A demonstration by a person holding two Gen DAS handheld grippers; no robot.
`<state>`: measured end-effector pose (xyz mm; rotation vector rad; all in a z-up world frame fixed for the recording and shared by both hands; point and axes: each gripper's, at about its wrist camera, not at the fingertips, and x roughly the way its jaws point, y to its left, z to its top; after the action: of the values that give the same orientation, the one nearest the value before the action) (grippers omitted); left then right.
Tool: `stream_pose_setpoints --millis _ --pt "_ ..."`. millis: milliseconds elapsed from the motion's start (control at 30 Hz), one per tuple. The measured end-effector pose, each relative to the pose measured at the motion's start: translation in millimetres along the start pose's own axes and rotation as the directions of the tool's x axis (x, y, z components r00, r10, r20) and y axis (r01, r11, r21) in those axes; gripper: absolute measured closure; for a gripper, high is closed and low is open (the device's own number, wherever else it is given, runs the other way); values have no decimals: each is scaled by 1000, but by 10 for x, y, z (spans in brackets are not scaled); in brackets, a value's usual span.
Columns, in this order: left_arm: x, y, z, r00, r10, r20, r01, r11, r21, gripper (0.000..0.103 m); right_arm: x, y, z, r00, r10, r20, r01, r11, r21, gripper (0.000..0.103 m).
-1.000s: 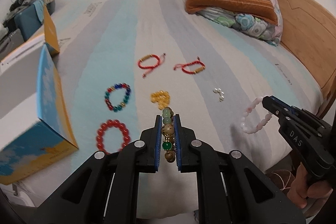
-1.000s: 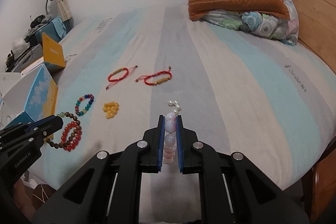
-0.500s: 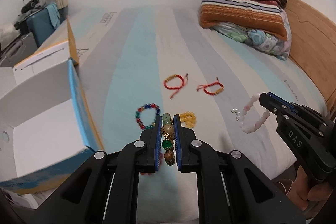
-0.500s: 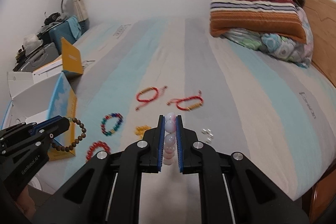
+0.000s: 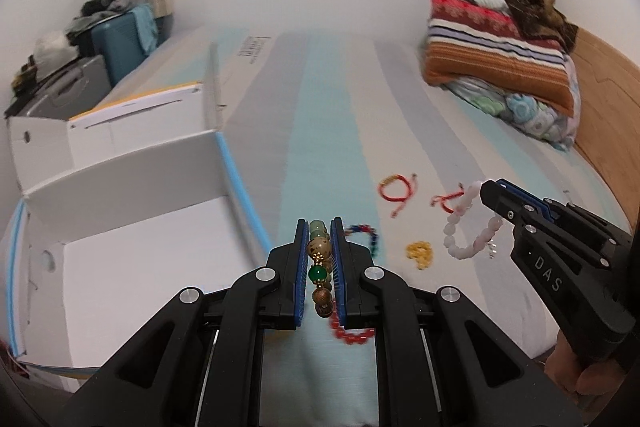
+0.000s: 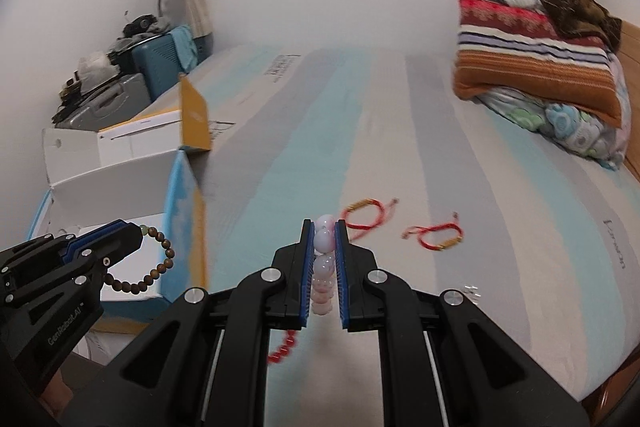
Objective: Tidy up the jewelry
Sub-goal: 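Carry both held bracelets up and over into the white cardboard box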
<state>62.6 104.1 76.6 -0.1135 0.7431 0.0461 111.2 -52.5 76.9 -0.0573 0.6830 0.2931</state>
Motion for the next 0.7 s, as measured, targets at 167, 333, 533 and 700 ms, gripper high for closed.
stream_pose_setpoints --millis 167,333,533,700 --pt "-120 391 -10 999 41 11 -40 998 -41 92 -11 384 84 999 36 20 -35 999 -41 93" --pt "-235 774 -35 996 92 11 -90 993 -78 92 -49 813 175 996 79 38 -76 993 -88 93" --pt "-370 1291 -121 987 160 -5 -159 978 -134 92 -20 1347 221 990 140 31 -135 980 -145 93" --pt "-413 1689 -213 977 211 -40 -215 960 -181 92 109 1788 171 984 178 -3 -176 966 -189 93"
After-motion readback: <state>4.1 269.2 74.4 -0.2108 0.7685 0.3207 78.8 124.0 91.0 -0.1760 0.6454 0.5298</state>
